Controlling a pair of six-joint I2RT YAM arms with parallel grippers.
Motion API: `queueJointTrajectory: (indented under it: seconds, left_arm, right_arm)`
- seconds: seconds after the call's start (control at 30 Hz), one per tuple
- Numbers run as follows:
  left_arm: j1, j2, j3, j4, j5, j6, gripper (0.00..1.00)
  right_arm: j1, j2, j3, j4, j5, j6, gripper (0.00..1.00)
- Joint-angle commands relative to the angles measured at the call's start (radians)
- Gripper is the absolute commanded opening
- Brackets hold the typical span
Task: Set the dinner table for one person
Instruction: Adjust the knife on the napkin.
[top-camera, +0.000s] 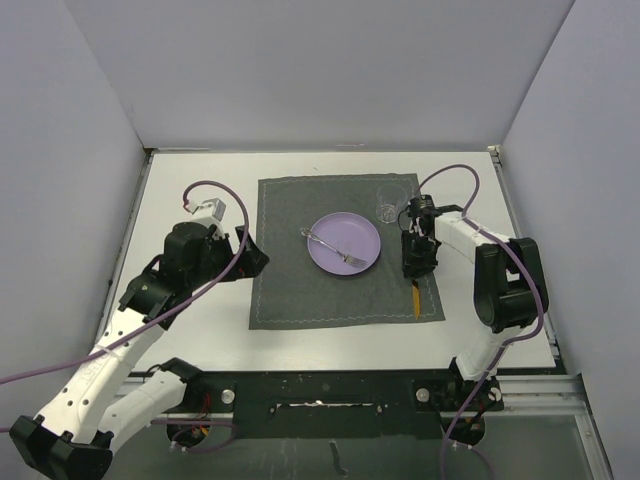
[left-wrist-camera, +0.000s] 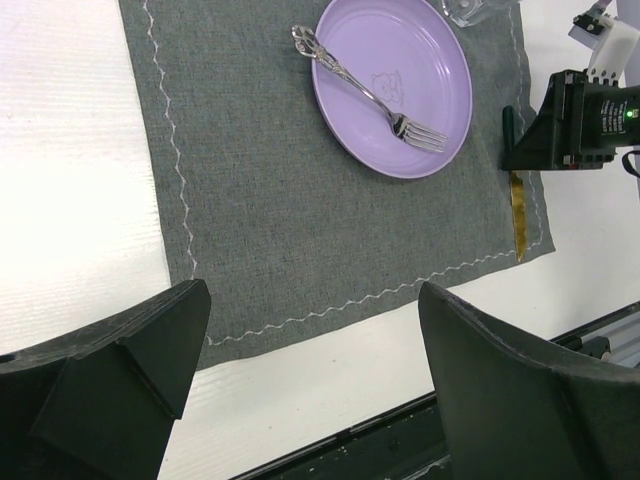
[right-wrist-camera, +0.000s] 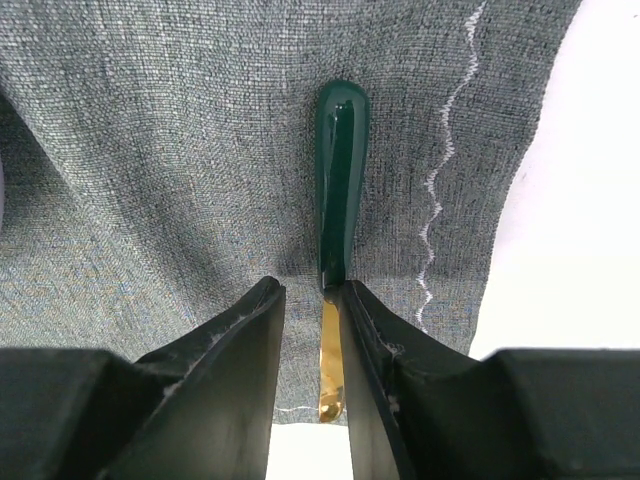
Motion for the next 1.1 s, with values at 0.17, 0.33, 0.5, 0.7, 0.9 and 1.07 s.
queueJointTrajectory:
  seconds: [0.17,0.33,0.5,0.7,0.9,1.07]
  left_arm:
    - [0.004,-0.029,0.002,0.035,0.007,0.003,0.85]
    - [0.004,-0.032,0.006,0.023,-0.001,0.011,0.86]
    - [0.004,-0.036,0.011,0.011,-0.006,0.015,0.86]
    - [0.004,-0.038,0.011,0.008,-0.007,0.017,0.86]
    - [0.004,-0.036,0.005,0.007,-0.008,0.019,0.85]
    - [0.004,-0.037,0.002,0.002,-0.008,0.021,0.85]
  right_arm:
    - [0.0,-0.01,0.019,0.017,0.033,0.009,0.29]
    - [-0.002,0.018,0.03,0.02,0.04,0.006,0.27]
    - [-0.009,0.043,0.039,0.026,0.042,0.002,0.26]
    - [-0.017,0.078,0.046,0.032,0.046,-0.007,0.21]
    - [-0.017,0.088,0.061,0.026,0.051,-0.007,0.04]
    - [-0.008,0.011,0.072,-0.005,0.085,0.007,0.0]
